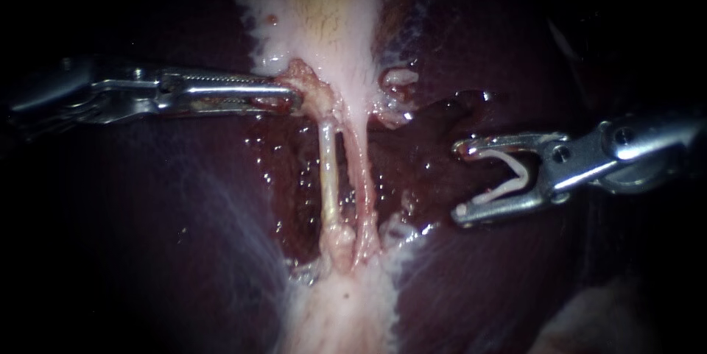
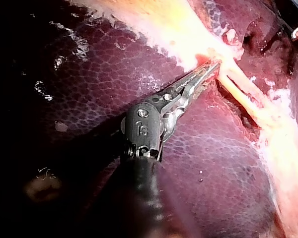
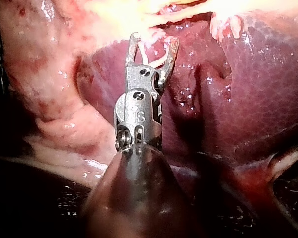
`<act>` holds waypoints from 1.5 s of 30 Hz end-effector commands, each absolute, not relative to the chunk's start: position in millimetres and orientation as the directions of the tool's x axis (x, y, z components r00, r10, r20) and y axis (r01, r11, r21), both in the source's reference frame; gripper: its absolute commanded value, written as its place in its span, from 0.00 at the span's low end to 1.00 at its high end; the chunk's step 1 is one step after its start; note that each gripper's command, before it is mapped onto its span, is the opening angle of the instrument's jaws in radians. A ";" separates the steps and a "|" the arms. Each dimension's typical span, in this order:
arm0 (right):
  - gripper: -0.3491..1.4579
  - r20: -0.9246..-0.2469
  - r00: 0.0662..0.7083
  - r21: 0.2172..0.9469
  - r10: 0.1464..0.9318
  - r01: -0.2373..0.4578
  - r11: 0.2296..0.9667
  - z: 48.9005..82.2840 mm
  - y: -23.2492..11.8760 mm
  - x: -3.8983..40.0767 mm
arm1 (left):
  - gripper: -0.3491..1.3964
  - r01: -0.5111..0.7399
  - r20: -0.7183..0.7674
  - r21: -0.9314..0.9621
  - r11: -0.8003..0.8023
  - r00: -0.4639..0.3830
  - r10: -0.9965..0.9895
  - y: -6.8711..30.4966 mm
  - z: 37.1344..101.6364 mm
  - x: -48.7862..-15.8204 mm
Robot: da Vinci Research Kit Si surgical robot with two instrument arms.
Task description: Clipping first clip left tube
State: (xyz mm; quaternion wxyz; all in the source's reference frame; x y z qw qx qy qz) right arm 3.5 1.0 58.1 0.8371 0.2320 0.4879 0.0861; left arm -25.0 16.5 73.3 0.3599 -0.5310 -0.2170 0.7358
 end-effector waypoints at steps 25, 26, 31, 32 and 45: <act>0.47 -0.776 0.509 0.474 0.372 0.082 0.877 58.0 0.9 4.3 | 0.00 -0.285 -0.634 -0.710 -0.644 -0.140 0.761 17.0 61.6 -21.2; 0.47 -0.776 0.509 0.475 0.372 0.084 0.876 57.9 0.8 4.6 | 0.00 -0.285 -0.634 -0.710 -0.644 -0.140 0.761 17.0 61.7 -21.2; 0.47 -0.778 0.508 0.477 0.370 0.094 0.874 57.9 -0.1 6.7 | 0.00 -0.285 -0.634 -0.710 -0.644 -0.140 0.761 17.0 61.7 -21.2; 0.47 -0.779 0.508 0.476 0.368 0.096 0.874 58.0 -0.4 7.4 | 0.00 -0.285 -0.634 -0.710 -0.644 -0.140 0.761 17.0 61.7 -21.2; 0.47 -0.794 0.506 0.469 0.337 0.156 0.869 61.7 -4.2 13.7 | 0.00 -0.286 -0.634 -0.710 -0.644 -0.140 0.760 16.9 61.7 -21.2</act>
